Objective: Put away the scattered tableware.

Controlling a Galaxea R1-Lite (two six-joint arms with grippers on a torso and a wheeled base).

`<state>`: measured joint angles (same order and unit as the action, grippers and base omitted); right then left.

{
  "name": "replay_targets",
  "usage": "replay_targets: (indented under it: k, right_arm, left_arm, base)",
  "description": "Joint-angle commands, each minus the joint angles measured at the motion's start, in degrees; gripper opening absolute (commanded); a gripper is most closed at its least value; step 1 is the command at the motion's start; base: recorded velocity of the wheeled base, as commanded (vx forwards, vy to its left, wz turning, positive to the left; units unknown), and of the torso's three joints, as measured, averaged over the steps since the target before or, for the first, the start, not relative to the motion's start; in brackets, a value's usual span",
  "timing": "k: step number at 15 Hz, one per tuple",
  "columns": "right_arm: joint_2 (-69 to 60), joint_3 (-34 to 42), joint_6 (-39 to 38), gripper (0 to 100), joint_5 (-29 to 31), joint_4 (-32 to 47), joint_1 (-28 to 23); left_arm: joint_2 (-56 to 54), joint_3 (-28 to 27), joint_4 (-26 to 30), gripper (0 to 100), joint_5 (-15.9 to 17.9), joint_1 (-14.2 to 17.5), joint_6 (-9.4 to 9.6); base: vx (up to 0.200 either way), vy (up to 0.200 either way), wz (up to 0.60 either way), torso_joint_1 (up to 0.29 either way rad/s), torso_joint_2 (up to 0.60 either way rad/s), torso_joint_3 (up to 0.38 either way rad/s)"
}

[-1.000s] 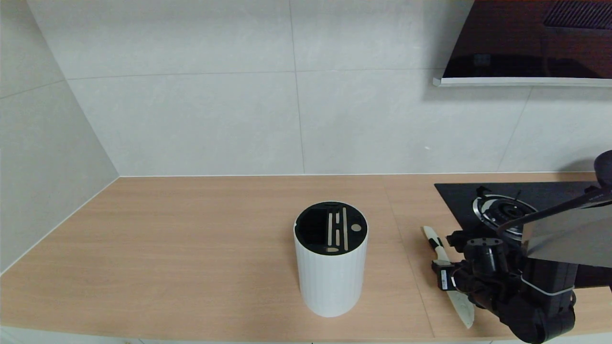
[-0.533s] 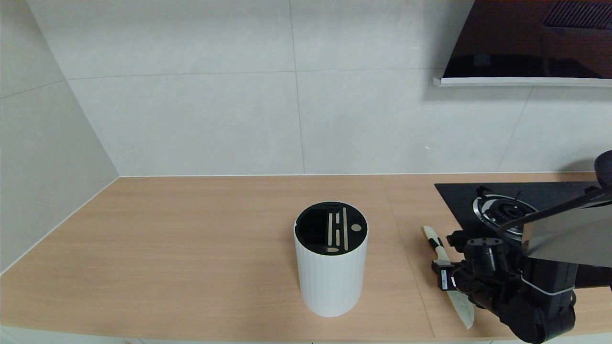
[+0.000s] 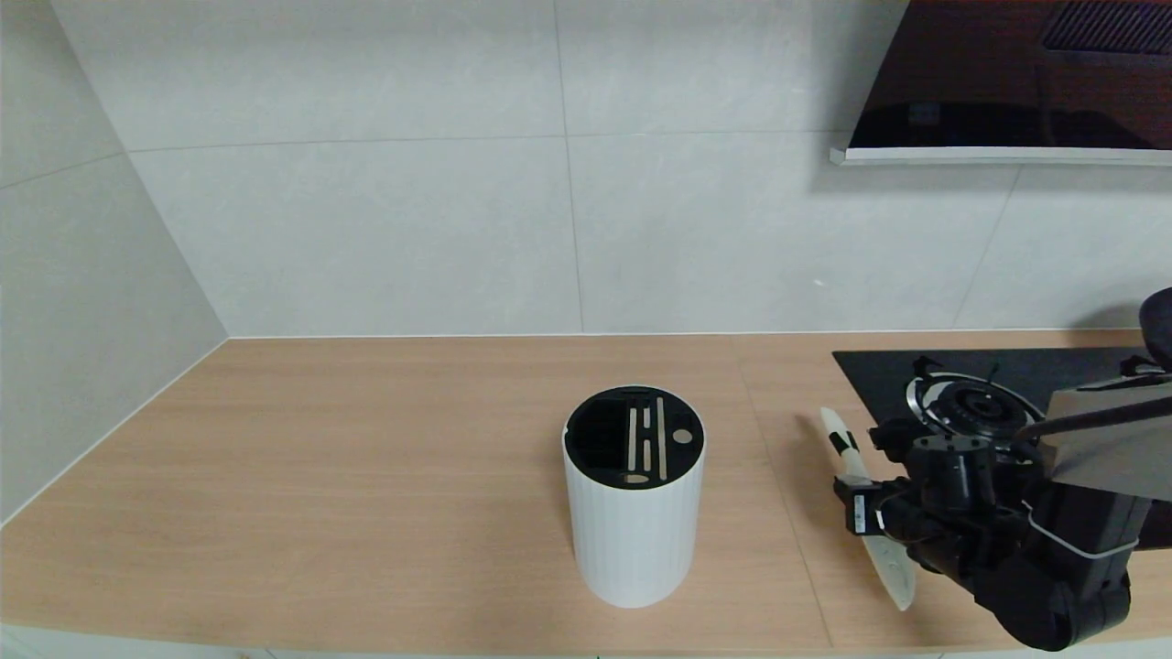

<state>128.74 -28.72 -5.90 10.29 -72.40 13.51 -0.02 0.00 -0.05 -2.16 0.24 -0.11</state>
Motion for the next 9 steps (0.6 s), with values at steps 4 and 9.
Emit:
replay_targets:
  k: [4, 9]
  right_arm:
    - [-8.0, 1.5, 0.1, 0, 0.1, -0.1, 0.1]
    - [-18.3, 3.6, 0.1, 0, 0.1, 0.3, 3.5]
  left_arm:
    - [0.0, 0.0, 0.0, 100, 0.0, 0.0, 0.02]
    - [0.0, 0.0, 0.0, 100, 0.0, 0.0, 0.29]
  base:
    - [0.0, 0.0, 0.0, 0.0, 0.0, 0.0]
    - [0.0, 0.0, 0.0, 0.0, 0.0, 0.0]
